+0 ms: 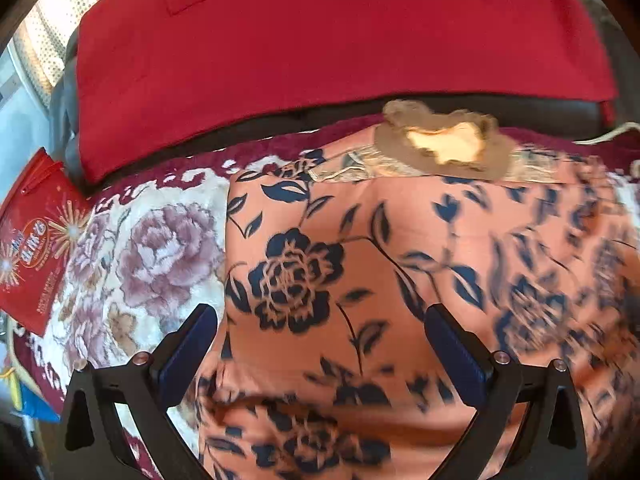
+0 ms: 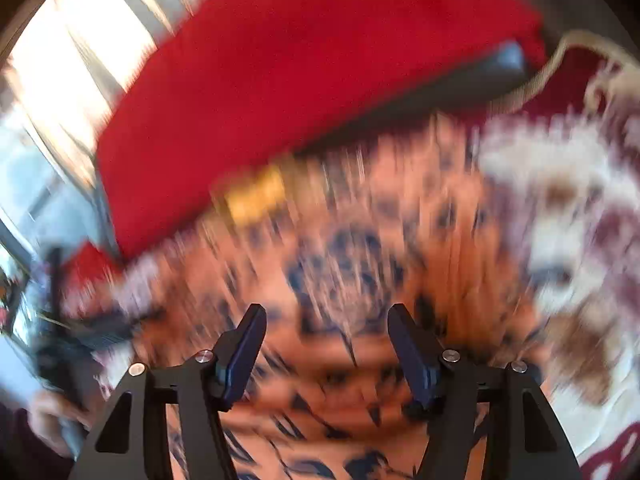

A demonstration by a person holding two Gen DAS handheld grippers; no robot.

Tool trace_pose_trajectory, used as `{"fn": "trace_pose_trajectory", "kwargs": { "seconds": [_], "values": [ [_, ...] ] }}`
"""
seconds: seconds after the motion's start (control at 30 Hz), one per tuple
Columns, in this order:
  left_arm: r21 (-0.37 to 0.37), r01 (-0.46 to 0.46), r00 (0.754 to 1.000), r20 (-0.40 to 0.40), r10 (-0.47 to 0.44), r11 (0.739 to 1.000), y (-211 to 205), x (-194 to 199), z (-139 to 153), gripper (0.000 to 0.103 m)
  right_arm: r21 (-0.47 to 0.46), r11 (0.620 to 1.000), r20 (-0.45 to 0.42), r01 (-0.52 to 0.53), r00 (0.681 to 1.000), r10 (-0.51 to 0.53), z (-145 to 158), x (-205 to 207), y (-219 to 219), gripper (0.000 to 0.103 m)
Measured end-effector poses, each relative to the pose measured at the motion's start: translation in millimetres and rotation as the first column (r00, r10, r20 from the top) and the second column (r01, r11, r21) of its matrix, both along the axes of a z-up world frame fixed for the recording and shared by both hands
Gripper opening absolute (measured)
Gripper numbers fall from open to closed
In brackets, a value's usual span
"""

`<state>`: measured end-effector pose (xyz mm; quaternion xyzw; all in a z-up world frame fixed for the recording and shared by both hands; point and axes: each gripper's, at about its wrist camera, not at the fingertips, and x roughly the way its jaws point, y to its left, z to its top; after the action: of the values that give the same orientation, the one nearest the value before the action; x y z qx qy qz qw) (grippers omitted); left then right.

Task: Fold small clothes

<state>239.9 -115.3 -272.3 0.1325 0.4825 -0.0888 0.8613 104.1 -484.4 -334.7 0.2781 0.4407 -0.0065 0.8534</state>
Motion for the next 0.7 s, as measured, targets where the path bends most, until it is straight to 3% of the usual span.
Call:
{"fn": "trace_pose_trajectory", "kwargs": {
  "seconds": [0.07,0.17,0.27,0.47,0.7],
  "values": [
    [-0.042,0.008,1.0,-0.013,-0.009,0.999,12,-11,7,0.103,-0.031,1.0,0.029,0.003,1.0,-0.002,5,-6,0,0.064],
    [-0.082,0.028,1.0,-0.004,-0.029,0.996,33,-36,16,0.103,0.019,0.999,0.142,0.049,0.989,-0.051,29,-32,-11,0.065],
    [-0.072,0.045,0.999,0.011,-0.045,0.996,60,-57,20,0.103,0.087,0.99,0.207,0.111,0.97,-0.127,39,-64,-32,0.065],
    [-0.019,0.05,0.997,0.059,-0.049,0.999,119,-97,20,0.103,0.177,0.969,0.165,0.172,0.966,-0.201,33,-116,-66,0.065],
    [-0.1,0.016,0.999,-0.028,-0.019,0.995,179,-139,-3,0.103,0.274,0.95,0.055,0.147,0.984,-0.168,12,-163,-71,0.067]
  ]
}}
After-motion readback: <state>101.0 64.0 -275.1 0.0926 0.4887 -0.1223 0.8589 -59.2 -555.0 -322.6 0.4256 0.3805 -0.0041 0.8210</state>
